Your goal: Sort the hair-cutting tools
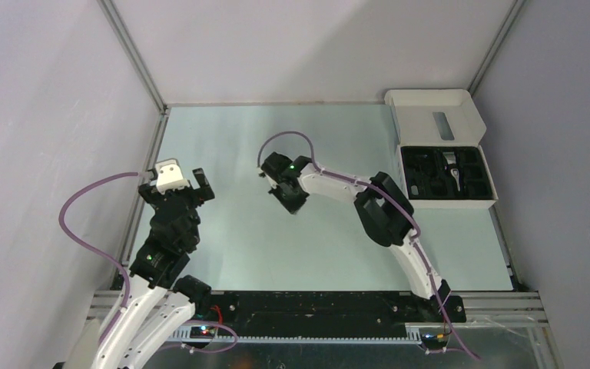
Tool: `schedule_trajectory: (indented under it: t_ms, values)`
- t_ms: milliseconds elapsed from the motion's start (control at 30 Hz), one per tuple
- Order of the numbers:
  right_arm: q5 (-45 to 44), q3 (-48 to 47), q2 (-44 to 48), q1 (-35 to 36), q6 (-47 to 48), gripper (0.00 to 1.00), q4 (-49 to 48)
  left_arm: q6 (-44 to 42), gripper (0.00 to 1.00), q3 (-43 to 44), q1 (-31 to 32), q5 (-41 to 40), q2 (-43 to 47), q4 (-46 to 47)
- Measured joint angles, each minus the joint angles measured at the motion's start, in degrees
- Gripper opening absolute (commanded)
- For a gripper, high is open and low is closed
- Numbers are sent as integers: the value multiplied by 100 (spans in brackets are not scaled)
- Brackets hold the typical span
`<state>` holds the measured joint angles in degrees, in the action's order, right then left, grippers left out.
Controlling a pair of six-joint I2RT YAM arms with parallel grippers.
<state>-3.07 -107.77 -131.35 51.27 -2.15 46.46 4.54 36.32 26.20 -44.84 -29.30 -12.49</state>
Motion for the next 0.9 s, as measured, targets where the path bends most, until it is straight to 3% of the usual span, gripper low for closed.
schedule_trajectory:
  t_ms: [300,367,467,533,667,900]
  values:
    - [127,2374,1436,-55,-219,1,636,0,98,0,-2,0,0,-2]
    - [210,2754,1661,-42,-284,8,761,0,98,0,-2,0,0,-2]
    - [297,3016,1818,-15,-391,29,901,0,98,0,-2,0,0,-4]
    - [361,3014,1845,-20,-459,40,892,0,98,0,-2,0,0,-4]
    - [422,2632,1838,-42,-544,49,839,0,98,0,-2,-2,9,-2]
    - [402,1049,1213,-50,-560,54,446,0,98,0,-2,-2,9,-4]
